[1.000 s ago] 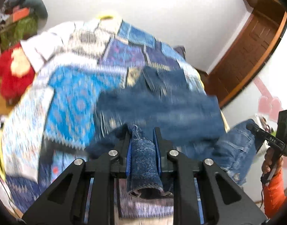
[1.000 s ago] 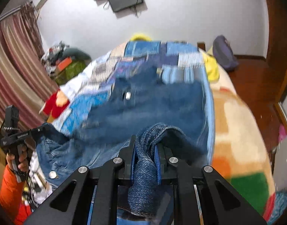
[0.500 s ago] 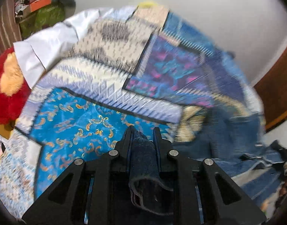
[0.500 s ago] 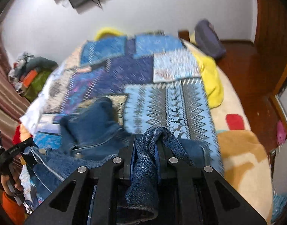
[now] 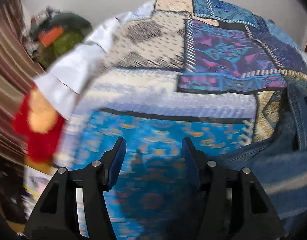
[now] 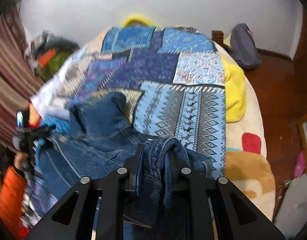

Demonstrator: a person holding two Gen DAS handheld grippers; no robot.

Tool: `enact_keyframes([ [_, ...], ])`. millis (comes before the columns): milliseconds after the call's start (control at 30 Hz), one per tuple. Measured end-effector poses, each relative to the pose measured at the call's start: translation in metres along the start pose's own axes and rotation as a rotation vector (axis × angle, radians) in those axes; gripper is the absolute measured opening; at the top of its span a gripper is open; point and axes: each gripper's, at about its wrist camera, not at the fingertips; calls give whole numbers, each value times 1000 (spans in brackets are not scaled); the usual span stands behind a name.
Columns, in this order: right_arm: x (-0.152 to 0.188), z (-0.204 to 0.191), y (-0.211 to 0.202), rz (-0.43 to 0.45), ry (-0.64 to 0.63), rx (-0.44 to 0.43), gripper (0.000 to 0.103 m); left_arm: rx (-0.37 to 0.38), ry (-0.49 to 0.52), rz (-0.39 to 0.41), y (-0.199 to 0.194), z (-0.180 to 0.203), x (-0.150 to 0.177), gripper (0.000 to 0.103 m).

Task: Fold large clothes
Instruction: 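Lift the hem with both grippers and fold it toward the collar, then open both grippers to release the folded hem onto the jacket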

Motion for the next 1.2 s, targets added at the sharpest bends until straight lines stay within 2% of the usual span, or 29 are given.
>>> enact_keyframes([
  [133,-3,1,-22,22,37,-4,14,107,-69,26,-33,-40,4,60],
  [267,-11,-9,-31,44,96,-4,14,170,-70,91,-69,-50,13,73],
  [433,-24,-25,-37,71,103,46,14,214,61,97,-89,-17,36,86],
  [533,-34,-29,-65,221,82,204,14,281,121,43,-75,18,52,86],
  [600,-41,-26,-81,237,93,204,15,299,166,4,-64,41,60,86],
  [667,-40,-24,-91,201,71,164,15,284,201,-10,-54,64,67,86],
  [800,2,-37,-92,145,-82,169,15,246,201,9,-46,90,67,89],
  [867,36,-43,-84,115,-156,178,15,265,177,6,-43,95,63,90],
  [1000,89,-45,-64,41,-223,116,15,285,167,1,-39,102,56,90],
  [1067,109,-45,-41,-17,-264,125,15,273,178,1,-35,107,51,90],
  [1200,112,-48,-4,-21,-322,203,14,241,192,9,-29,110,31,90],
])
Point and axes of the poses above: each gripper's, at about its wrist camera, not at the fingertips, and y roughly the way its jaws point, z to its right, x to its underside, and after that the axes turned 9 degrees about y, right-handed
